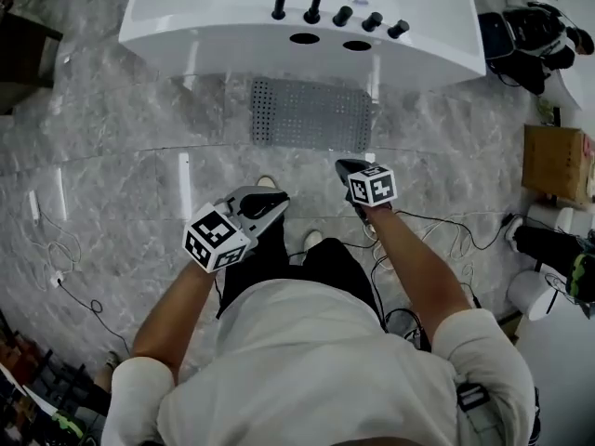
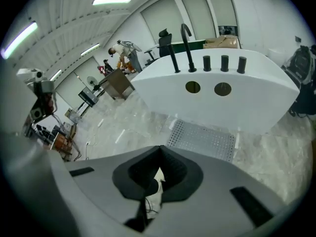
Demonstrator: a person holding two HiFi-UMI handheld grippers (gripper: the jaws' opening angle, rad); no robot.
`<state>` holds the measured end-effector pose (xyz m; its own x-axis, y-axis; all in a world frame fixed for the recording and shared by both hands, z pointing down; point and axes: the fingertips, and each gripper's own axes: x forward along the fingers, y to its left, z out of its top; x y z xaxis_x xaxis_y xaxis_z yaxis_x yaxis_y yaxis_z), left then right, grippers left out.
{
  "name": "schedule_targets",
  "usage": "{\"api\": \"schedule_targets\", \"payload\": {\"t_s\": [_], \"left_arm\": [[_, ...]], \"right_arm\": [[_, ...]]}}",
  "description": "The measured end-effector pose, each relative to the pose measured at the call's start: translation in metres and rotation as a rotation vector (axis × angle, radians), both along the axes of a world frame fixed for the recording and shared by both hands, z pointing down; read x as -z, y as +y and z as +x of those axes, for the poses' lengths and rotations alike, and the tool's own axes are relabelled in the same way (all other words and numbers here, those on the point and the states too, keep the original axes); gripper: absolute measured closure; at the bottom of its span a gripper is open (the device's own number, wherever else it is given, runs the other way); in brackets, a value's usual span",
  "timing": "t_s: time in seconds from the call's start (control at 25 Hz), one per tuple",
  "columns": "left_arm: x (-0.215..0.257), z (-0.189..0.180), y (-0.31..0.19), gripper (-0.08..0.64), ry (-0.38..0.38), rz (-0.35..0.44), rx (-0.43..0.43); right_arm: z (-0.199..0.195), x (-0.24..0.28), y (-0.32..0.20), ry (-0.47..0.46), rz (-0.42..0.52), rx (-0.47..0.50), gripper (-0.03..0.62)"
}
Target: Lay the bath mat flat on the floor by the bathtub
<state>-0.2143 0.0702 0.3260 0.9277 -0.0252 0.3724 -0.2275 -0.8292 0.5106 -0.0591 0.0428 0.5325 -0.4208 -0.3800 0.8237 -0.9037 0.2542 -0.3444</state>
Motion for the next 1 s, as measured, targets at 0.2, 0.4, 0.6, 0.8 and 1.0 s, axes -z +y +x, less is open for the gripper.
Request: {"api": "schedule_targets", "payload": {"t_s": [0.2,0.4,0.6,0.8,1.0], "left_arm": [[0.021,0.03,0.049,0.526,-0.014,0.025,-0.003],[0.05,0.063,0.104,0.526,-0.01,0.064,-0.011],[0.072,0.084,0.159,0.525,-0.012,0.086,-0.022],[0.086,0.096,0.192,0.525,-0.023,0.125,-0.031],[0.091,0.098,0.216,0.526,-0.034,0.146,-0.023]], "right_arm": [[0.012,0.071,0.08,-0.001,0.085,0.14,0.582],[0.039,0.133,0.154,-0.015,0.175,0.15,0.581],[0.059,0.178,0.218,-0.011,0.242,0.141,0.582],[0.073,0.206,0.264,-0.004,0.291,0.143,0.583],[0.073,0.223,0.292,-0.012,0.343,0.133,0.583]]}}
